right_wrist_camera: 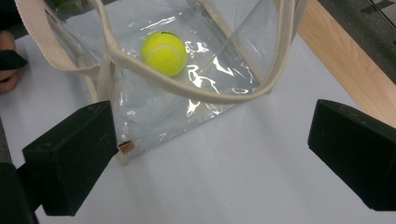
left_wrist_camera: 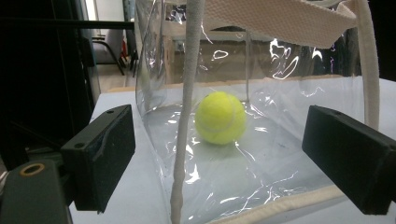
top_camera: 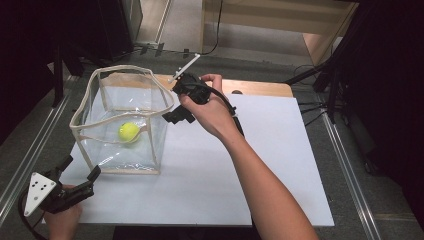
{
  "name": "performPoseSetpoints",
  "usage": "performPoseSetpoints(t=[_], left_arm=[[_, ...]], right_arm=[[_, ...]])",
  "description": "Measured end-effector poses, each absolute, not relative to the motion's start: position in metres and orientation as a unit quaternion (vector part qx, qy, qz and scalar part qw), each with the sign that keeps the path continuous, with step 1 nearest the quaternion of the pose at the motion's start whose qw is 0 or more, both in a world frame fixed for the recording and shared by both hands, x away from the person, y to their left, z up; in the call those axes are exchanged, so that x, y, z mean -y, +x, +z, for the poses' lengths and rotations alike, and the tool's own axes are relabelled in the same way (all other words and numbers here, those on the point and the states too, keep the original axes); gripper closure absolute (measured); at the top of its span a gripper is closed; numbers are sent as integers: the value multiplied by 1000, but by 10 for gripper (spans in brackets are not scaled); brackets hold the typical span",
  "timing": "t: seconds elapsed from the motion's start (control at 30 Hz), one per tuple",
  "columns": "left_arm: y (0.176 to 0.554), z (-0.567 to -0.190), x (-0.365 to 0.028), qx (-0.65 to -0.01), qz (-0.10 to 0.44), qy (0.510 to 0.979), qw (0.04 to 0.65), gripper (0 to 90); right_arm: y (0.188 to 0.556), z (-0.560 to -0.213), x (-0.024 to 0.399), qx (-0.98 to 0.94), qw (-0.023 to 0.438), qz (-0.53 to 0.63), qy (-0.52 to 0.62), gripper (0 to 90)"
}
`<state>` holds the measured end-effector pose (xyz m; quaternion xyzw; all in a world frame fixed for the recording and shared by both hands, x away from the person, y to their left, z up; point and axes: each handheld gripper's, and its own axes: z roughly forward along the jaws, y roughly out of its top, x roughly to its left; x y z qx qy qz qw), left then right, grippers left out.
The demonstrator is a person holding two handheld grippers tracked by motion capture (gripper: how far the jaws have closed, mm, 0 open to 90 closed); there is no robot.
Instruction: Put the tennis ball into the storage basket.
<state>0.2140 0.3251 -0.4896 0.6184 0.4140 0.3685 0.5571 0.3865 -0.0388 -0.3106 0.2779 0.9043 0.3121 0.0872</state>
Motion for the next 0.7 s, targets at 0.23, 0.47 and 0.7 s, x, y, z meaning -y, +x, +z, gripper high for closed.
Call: performPoseSetpoints(t=[0.23, 0.47, 0.7], left_arm=[[214, -489, -325, -414, 370, 621, 554, 98], [214, -490, -325, -413, 370, 621, 554, 98], [214, -490, -324, -414, 370, 620, 555, 98]], right_arm=[[377, -324, 51, -900, 90, 316, 286, 4], [365, -341, 60, -899, 96, 320, 282, 4], [353, -354, 72, -894, 105, 327, 288, 4]])
